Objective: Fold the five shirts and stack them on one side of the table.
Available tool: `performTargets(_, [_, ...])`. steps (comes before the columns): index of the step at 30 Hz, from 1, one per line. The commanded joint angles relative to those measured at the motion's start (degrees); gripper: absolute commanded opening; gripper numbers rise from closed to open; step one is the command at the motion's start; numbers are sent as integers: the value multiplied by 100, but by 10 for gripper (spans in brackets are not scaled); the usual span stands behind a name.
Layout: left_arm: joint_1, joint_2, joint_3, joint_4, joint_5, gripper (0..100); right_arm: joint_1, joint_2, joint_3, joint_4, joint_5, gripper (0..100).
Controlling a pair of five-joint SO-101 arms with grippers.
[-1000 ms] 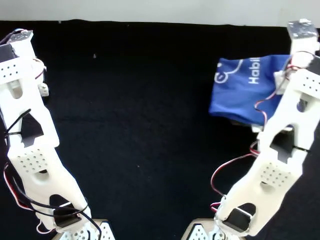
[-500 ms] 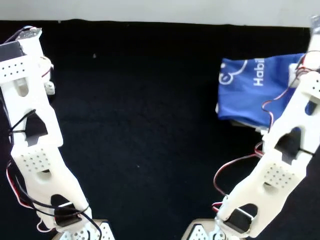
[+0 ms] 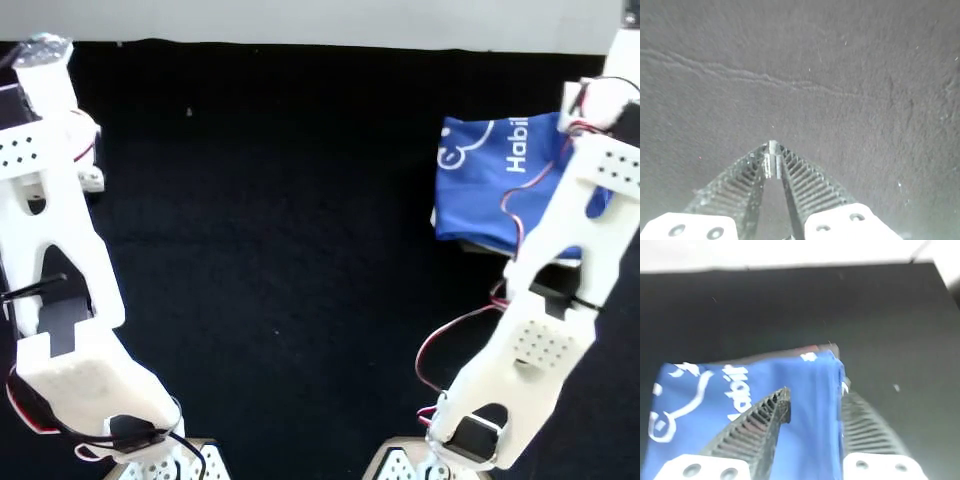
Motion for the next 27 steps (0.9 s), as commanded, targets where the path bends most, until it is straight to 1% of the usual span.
performTargets(1, [48, -356, 84, -70, 18, 14, 22, 242, -13, -426, 404, 8])
performTargets(5, [40, -365, 66, -44, 18, 14, 444, 804, -48, -479, 448, 7])
performTargets(9, [57, -365, 66, -35, 18, 14, 796, 1481, -40, -1051, 448, 9])
performTargets(12, [84, -374, 66, -26, 18, 14, 884, 1921, -57, -1358, 448, 9])
performTargets(16, [84, -611, 110, 167, 18, 14, 892, 1974, -347, -1323, 422, 9])
performTargets(18, [84, -989, 110, 176, 18, 14, 901, 1938, -963, -1024, 422, 9])
performTargets(22, [119, -1947, 382, 185, 18, 14, 840, 1648, -2492, 22, 413, 9])
performTargets(25, [330, -2686, 1314, 176, 18, 14, 655, 1288, -3354, 1033, 413, 10])
performTargets(27, [514, -3231, 2088, 158, 9, 14, 523, 787, -3310, 1771, 413, 10])
